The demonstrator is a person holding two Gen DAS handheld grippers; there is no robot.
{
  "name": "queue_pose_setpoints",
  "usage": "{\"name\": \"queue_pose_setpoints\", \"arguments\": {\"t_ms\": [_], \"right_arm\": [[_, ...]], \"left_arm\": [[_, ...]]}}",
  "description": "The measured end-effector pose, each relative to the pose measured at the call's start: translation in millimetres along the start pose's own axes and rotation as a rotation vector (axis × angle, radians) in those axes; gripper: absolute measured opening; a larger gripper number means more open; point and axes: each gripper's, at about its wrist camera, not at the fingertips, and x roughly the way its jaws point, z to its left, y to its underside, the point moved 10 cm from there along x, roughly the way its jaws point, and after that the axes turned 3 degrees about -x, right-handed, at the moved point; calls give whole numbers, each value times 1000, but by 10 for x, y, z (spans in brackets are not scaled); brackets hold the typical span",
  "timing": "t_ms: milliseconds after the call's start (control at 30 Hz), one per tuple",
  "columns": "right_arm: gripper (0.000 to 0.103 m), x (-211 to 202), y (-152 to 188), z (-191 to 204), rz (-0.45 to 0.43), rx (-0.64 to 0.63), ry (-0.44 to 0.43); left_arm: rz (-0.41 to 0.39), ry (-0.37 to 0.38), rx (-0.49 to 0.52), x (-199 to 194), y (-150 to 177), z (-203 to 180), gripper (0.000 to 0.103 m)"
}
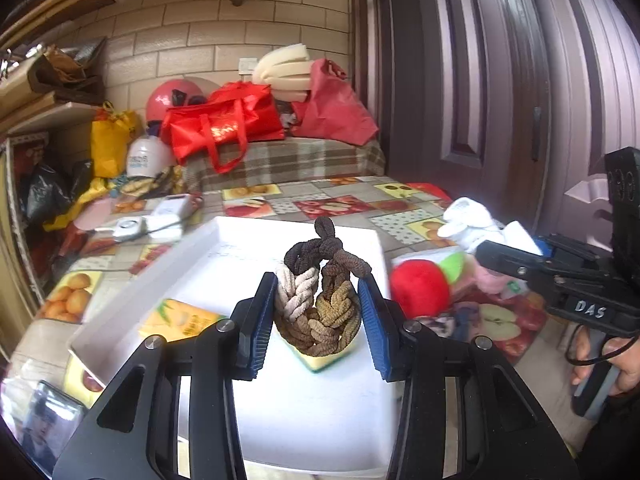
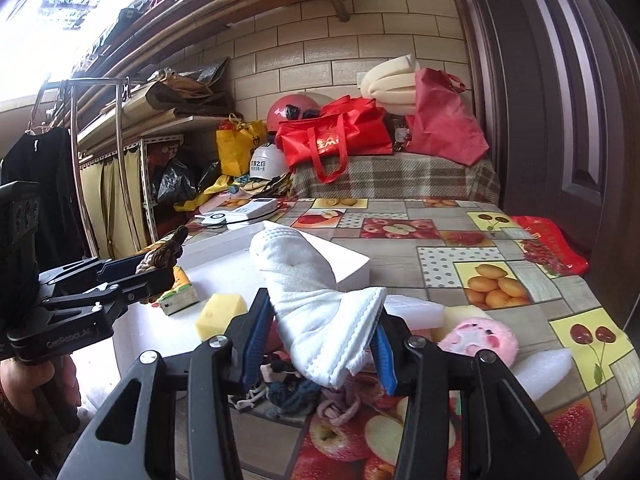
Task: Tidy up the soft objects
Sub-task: 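Set the coaster on the tissue pack while the right tool drops the cloth in the tray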
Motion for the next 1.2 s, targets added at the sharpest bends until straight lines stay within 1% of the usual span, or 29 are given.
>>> {"name": "queue_pose_setpoints", "arguments": {"t_ms": [33, 67, 133, 233, 433, 633, 700, 800, 933, 1067, 1200], "right_arm": [[46, 24, -3, 19, 3, 2, -5], [46, 55, -3, 38, 9, 4, -11], [46, 105, -2, 85, 18, 5, -22], [46, 161, 4, 167, 29, -5, -37], [46, 261, 3, 354, 44, -26, -75], [46, 403, 37, 598, 79, -57, -127], [46, 462, 50, 665, 91, -63, -139], [46, 568, 62, 745, 107, -75, -141], [46, 639, 59, 851, 115, -107, -146], [47, 717, 60, 911, 131, -120, -148], [47, 851, 52, 871, 155, -88, -133]], "left_arm": [[-4, -31, 14, 6, 3, 74, 41], [-2, -43, 5, 15, 9, 146, 41], [6, -43, -51, 34, 30, 308, 41], [15, -59, -91, 57, 47, 469, 41], [35, -65, -82, 100, 82, 485, 41], [51, -76, -85, 159, 87, 551, 41], [59, -83, -71, 212, 82, 564, 41], [82, -95, -51, 317, 82, 588, 41], [99, -110, -55, 418, 82, 674, 41], [115, -121, -85, 495, 85, 791, 41], [137, -117, -126, 544, 106, 874, 41]]}}
